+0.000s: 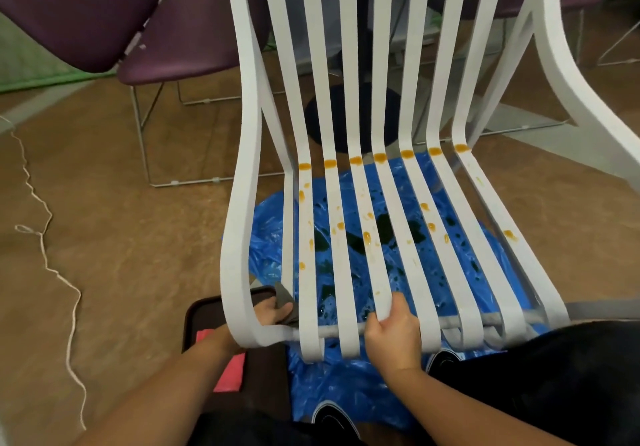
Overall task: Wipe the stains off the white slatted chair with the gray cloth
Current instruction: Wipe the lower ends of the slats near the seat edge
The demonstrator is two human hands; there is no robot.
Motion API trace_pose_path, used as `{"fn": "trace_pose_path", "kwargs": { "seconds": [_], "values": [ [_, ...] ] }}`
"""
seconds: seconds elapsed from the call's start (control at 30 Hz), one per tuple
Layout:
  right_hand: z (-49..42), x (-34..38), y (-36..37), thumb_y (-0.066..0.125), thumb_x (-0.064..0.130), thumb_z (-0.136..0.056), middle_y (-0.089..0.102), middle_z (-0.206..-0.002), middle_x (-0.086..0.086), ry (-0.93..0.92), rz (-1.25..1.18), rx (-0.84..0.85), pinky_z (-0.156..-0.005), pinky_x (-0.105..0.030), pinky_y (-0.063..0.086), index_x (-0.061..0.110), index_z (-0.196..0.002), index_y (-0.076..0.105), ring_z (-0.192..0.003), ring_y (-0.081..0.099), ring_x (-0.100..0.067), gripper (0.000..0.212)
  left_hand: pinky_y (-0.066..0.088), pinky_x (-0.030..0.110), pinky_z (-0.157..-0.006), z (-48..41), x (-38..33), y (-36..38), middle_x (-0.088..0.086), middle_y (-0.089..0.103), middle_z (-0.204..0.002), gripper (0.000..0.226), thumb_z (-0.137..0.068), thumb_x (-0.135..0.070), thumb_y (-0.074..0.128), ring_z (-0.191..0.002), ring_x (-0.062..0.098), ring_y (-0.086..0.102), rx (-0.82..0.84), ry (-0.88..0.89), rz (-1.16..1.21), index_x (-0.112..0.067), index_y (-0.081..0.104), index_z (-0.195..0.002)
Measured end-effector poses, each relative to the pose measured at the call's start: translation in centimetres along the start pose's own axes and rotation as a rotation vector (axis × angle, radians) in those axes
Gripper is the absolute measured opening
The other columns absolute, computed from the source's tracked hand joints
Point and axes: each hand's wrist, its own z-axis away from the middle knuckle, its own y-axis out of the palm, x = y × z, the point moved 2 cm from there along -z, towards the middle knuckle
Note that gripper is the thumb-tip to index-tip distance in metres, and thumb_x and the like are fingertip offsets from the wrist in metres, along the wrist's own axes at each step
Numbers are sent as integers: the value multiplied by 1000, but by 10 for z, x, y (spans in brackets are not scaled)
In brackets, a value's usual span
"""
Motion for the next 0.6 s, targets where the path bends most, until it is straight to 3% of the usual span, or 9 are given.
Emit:
{"fn": "trace_pose_path", "kwargs": {
  "seconds": [0.1, 0.2, 0.33, 0.4, 0.53, 0.6],
  "values": [
    [-2, -2, 2, 58, 6, -90, 59, -73, 2, -2, -11, 5, -48, -18, 36, 15, -94, 52, -62, 57, -11, 11, 45, 50, -107, -16, -7, -3, 6, 73, -115, 43, -102, -47, 49, -111, 23, 68, -82, 7, 97, -12, 65, -120],
    [-3, -2, 2, 58, 5, -89, 60, -74, 4, -19, -23, 4, -50, -16, 36, 16, -93, 53, -65, 58, -10, 13, 47, 51, -106, -31, -28, -7, 1, 73, -115, 46, -99, -57, 44, -110, 20, 68, -146, 15, 222, -20, 61, -123],
    [-2, -4, 2, 59, 4, -88, 58, -74, 7, -41, -18, -11, -51, -12, 34, 17, -92, 53, -67, 56, -5, 15, 44, 45, -107, -49, -74, -30, 4, 64, -124, 46, -106, -50, 31, -115, 22, 60, -247, -50, 159, -15, 51, -130],
    [-3, -5, 3, 60, 3, -87, 59, -75, 7, -48, -22, -13, -52, -11, 35, 18, -93, 53, -68, 57, -4, 17, 47, 37, -95, -64, -94, -42, 5, 62, -118, 40, -109, -42, 28, -110, 21, 58, -242, -24, 163, -14, 50, -127],
    [-4, -10, 5, 61, 0, -83, 59, -71, 5, -90, -35, -44, -56, -19, 40, 18, -89, 54, -64, 58, -9, 20, 51, 20, -46, -108, -126, -70, 14, 57, -103, 33, -110, -31, 25, -80, 17, 56, -241, 12, 152, -8, 48, -111],
    [-4, -12, 7, 60, 4, -82, 56, -66, 5, -107, -28, -67, -53, -20, 38, 21, -83, 52, -60, 55, -10, 19, 49, 23, -40, -132, -136, -89, 21, 57, -103, 33, -109, -31, 26, -75, 20, 55, -263, 29, 105, -5, 47, -105]
  ]
}}
